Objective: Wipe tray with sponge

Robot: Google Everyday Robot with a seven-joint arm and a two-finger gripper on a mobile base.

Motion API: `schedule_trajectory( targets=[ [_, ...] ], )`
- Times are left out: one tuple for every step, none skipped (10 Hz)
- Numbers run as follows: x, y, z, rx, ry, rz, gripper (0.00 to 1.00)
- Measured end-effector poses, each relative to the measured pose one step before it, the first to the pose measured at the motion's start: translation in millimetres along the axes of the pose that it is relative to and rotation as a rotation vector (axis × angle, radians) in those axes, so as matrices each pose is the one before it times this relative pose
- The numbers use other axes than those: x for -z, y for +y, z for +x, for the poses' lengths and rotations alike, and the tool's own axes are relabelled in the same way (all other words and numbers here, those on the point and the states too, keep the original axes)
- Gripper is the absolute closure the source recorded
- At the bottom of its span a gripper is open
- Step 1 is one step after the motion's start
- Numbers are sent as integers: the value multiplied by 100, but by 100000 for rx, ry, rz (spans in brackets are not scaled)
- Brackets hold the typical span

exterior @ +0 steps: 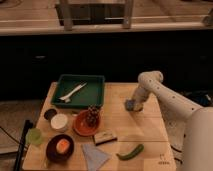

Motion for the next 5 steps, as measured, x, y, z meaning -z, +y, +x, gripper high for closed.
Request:
schedule_trajectory(
  targets=[
    [-203, 11, 20, -27, 58, -239, 87],
    [21, -67, -19, 289, 354, 63, 94],
    [40, 59, 25, -62, -21, -179, 100],
    [31, 18, 30, -13, 62, -59, 100],
    [-33, 79, 12, 22, 7, -165, 100]
  ],
)
